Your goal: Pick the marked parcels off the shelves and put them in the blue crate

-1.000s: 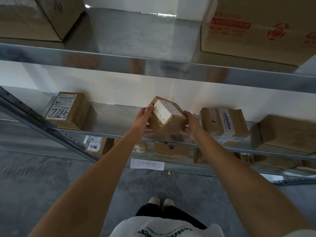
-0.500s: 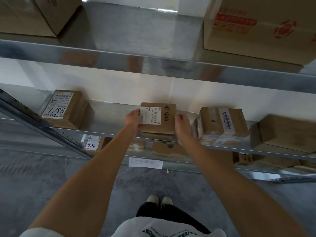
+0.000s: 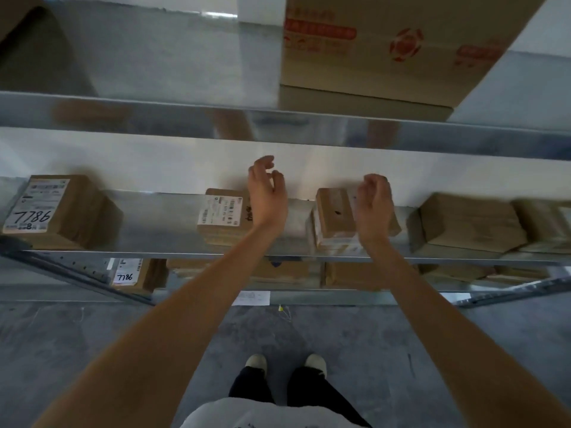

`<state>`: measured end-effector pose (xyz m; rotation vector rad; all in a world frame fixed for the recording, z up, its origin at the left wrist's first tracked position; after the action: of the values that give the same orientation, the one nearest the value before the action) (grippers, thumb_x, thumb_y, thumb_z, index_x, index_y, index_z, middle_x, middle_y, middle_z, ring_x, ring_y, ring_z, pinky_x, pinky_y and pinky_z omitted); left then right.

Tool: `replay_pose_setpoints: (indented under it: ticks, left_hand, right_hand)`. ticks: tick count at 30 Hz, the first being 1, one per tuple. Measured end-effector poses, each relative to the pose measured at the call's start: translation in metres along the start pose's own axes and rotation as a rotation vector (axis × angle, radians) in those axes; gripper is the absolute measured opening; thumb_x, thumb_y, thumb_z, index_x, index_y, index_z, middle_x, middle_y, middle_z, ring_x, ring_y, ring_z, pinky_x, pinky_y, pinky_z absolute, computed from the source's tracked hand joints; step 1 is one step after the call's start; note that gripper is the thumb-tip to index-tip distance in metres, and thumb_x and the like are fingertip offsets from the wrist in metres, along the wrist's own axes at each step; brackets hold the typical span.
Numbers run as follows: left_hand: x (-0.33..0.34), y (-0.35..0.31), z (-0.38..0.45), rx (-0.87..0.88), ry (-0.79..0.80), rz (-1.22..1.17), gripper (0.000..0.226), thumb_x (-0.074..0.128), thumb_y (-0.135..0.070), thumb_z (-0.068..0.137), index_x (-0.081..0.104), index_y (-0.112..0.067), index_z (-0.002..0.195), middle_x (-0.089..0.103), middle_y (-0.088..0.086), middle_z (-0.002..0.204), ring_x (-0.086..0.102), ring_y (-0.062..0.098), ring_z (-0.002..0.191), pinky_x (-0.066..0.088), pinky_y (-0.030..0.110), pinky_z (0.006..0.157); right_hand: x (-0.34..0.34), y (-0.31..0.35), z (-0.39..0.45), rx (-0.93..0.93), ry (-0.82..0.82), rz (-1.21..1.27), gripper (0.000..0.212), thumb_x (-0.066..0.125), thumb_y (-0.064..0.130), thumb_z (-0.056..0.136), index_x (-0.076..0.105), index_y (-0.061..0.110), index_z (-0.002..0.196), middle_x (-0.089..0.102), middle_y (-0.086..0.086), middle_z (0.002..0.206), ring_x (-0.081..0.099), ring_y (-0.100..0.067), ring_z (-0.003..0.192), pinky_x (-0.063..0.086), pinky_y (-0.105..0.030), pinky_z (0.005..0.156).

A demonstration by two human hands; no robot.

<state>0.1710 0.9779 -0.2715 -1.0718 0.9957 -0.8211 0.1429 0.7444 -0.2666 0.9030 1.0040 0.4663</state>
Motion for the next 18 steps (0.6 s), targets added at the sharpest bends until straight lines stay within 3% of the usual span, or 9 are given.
replay_pose_setpoints:
  ticks: [2, 4, 6, 8, 12, 15, 18]
  left_hand:
    - [0.05, 0.001, -0.019, -0.127, 0.166, 0.015, 0.035, 0.038, -0.023, 0.101, 0.044, -0.019, 0.135, 0.045, 0.004, 0.136, 0.048, 0.017, 0.12, 0.041, 0.03, 0.103]
    - [0.088, 0.023, -0.039, -0.371, 0.291, 0.062, 0.045, 0.035, -0.031, 0.103, 0.037, -0.015, 0.145, 0.037, 0.009, 0.148, 0.04, 0.025, 0.133, 0.033, 0.036, 0.111]
    - [0.111, 0.05, -0.059, -0.605, 0.361, 0.054, 0.051, 0.031, -0.038, 0.104, 0.032, -0.013, 0.148, 0.035, 0.011, 0.152, 0.037, 0.029, 0.137, 0.03, 0.043, 0.115]
    - [0.127, 0.064, -0.075, -0.731, 0.394, 0.001, 0.052, 0.026, -0.042, 0.104, 0.038, -0.012, 0.144, 0.044, 0.012, 0.146, 0.044, 0.031, 0.133, 0.033, 0.048, 0.113]
    - [0.137, 0.063, -0.084, -0.767, 0.301, -0.044, 0.047, 0.023, -0.04, 0.104, 0.049, -0.012, 0.131, 0.054, 0.014, 0.132, 0.052, 0.026, 0.116, 0.038, 0.037, 0.101]
    - [0.137, 0.068, -0.089, -0.835, 0.271, -0.138, 0.048, 0.027, -0.043, 0.103, 0.052, -0.014, 0.131, 0.057, 0.014, 0.131, 0.055, 0.03, 0.119, 0.04, 0.048, 0.107]
    - [0.126, 0.067, -0.092, -0.845, 0.22, -0.178, 0.044, 0.029, -0.042, 0.102, 0.048, -0.017, 0.133, 0.059, 0.015, 0.126, 0.059, 0.032, 0.113, 0.048, 0.052, 0.099]
  right_hand:
    - [-0.033, -0.041, 0.017, 0.147, -0.054, -0.066, 0.031, 0.047, 0.023, 0.101, 0.051, 0.008, 0.128, 0.054, -0.01, 0.129, 0.052, -0.016, 0.113, 0.042, -0.025, 0.093]
    - [-0.049, -0.08, 0.026, 0.334, -0.028, -0.09, 0.041, 0.048, 0.028, 0.101, 0.046, 0.008, 0.136, 0.048, -0.013, 0.139, 0.049, -0.024, 0.124, 0.04, -0.033, 0.099]
    - [-0.048, -0.111, 0.027, 0.472, 0.089, -0.062, 0.049, 0.047, 0.034, 0.101, 0.042, 0.009, 0.143, 0.046, -0.013, 0.144, 0.047, -0.027, 0.129, 0.04, -0.037, 0.103]
    - [-0.039, -0.13, 0.024, 0.521, 0.243, -0.024, 0.049, 0.042, 0.039, 0.102, 0.043, 0.01, 0.143, 0.05, -0.013, 0.141, 0.05, -0.027, 0.125, 0.043, -0.037, 0.1]
    - [-0.024, -0.137, 0.015, 0.489, 0.456, 0.037, 0.049, 0.03, 0.044, 0.105, 0.05, 0.01, 0.134, 0.058, -0.013, 0.131, 0.055, -0.026, 0.113, 0.042, -0.036, 0.095]
    - [-0.025, -0.137, 0.015, 0.485, 0.49, 0.081, 0.052, 0.031, 0.047, 0.104, 0.047, 0.012, 0.139, 0.055, -0.011, 0.135, 0.052, -0.027, 0.121, 0.041, -0.041, 0.105]
    - [-0.031, -0.142, 0.017, 0.513, 0.479, 0.178, 0.053, 0.035, 0.053, 0.101, 0.047, 0.017, 0.138, 0.055, -0.008, 0.135, 0.052, -0.025, 0.122, 0.042, -0.041, 0.105]
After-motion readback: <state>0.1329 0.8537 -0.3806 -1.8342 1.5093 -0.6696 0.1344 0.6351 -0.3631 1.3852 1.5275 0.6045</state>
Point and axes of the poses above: each hand's wrist, its own z-axis towards the middle knuckle, its own x-axis out of the palm, y = z × x, the point moved 7 cm from there along z, towards the middle knuckle
